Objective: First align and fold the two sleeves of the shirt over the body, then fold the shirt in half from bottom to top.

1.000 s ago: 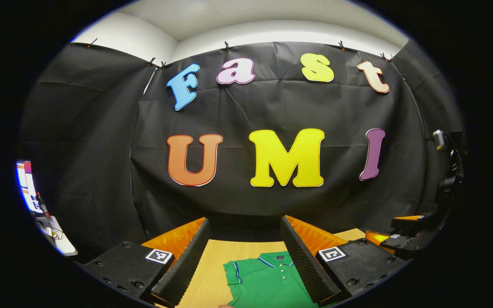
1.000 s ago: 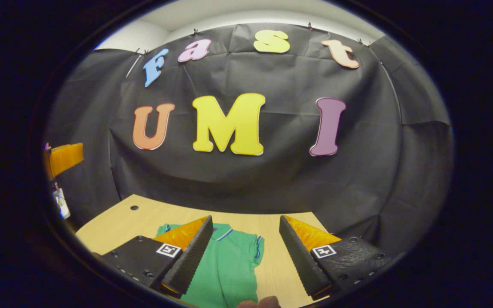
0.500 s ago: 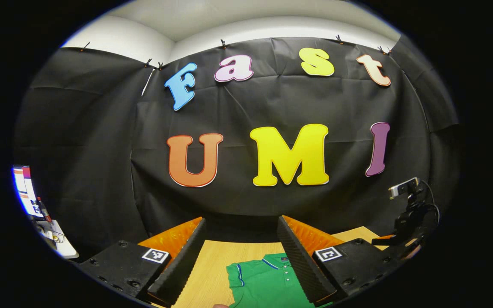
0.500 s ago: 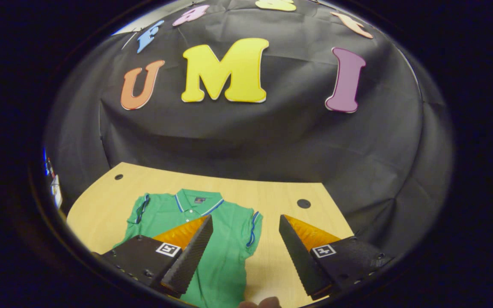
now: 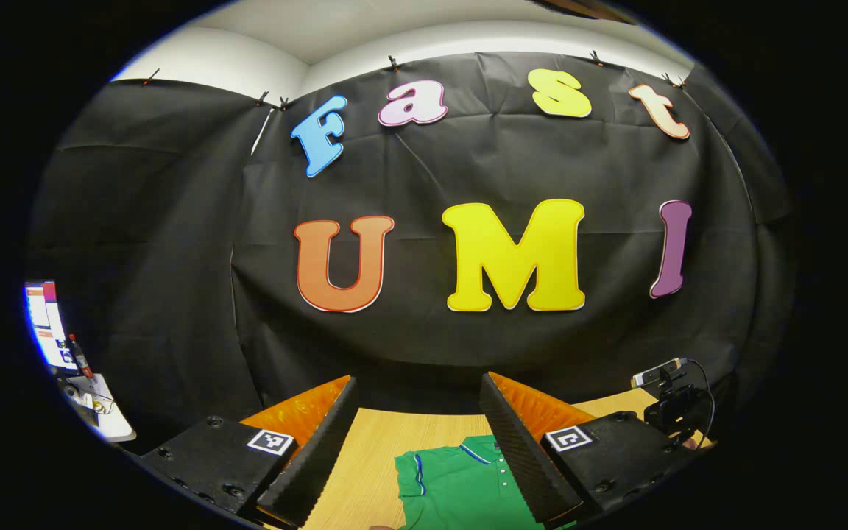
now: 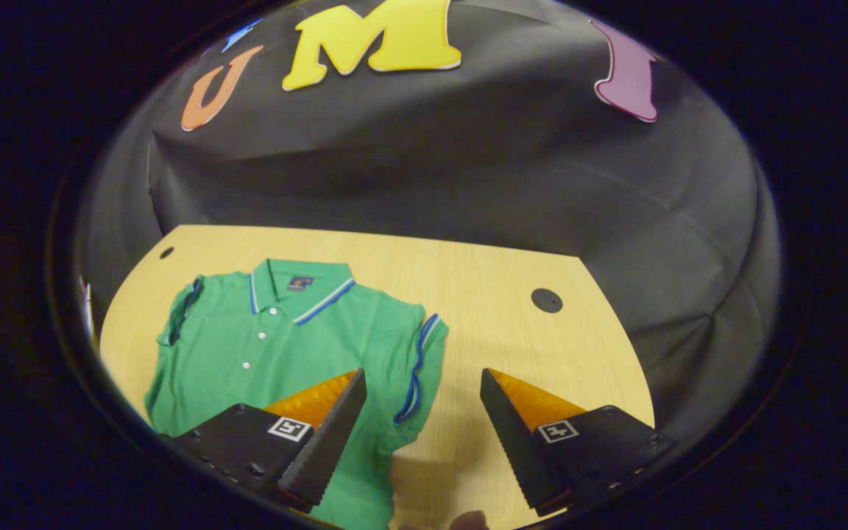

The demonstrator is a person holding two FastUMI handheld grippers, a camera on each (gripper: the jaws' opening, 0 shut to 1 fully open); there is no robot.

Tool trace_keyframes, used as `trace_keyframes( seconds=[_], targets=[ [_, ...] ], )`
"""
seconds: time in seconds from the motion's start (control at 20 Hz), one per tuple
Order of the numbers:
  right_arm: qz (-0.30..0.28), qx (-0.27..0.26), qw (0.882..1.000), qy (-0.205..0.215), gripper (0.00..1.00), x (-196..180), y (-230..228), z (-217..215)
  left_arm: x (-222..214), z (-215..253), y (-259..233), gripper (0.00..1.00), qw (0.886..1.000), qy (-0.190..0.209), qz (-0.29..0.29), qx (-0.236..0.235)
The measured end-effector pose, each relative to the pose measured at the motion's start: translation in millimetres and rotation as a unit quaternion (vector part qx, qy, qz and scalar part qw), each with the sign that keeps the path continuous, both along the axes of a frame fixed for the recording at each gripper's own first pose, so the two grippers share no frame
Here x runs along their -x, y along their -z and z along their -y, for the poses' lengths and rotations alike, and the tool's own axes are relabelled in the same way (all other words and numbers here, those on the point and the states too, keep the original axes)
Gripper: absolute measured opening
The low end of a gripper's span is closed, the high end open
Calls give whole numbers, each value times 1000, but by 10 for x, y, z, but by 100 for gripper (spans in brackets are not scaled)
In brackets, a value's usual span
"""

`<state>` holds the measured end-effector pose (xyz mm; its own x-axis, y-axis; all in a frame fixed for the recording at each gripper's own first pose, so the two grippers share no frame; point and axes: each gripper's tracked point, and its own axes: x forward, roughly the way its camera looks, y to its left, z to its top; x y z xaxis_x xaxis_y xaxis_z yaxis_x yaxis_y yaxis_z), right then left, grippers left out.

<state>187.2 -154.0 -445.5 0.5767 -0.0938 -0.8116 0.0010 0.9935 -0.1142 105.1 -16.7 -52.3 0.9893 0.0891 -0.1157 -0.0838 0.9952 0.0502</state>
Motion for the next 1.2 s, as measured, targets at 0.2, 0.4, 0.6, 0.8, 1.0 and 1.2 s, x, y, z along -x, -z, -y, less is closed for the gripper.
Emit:
trace_keyframes(
  seconds=[0.2, 0.4, 0.6, 0.8, 1.0, 1.2],
  targets=[
    [-42, -18, 999, 12, 91, -5, 329, 29, -57, 11, 34, 100, 1000, -3, -6, -4],
    [-72, -55, 995, 43, 55, 11, 532, -15, -87, -24, 61, 100, 1000, -8, -11, -11],
    [-90, -53, 994, 44, 27, 6, 642, 17, -111, -84, 93, 100, 1000, -13, -13, -22],
    [-80, -48, 995, 42, 2, -6, 456, 47, -96, -77, 89, 100, 1000, -10, -13, -20],
    [-43, -51, 997, 39, 0, -148, 56, -53, -73, -111, 92, 100, 1000, -13, -11, -12],
    [-14, -75, 997, 24, 0, -253, -305, -503, 0, -223, 83, 100, 1000, -25, -10, -5]
  ],
)
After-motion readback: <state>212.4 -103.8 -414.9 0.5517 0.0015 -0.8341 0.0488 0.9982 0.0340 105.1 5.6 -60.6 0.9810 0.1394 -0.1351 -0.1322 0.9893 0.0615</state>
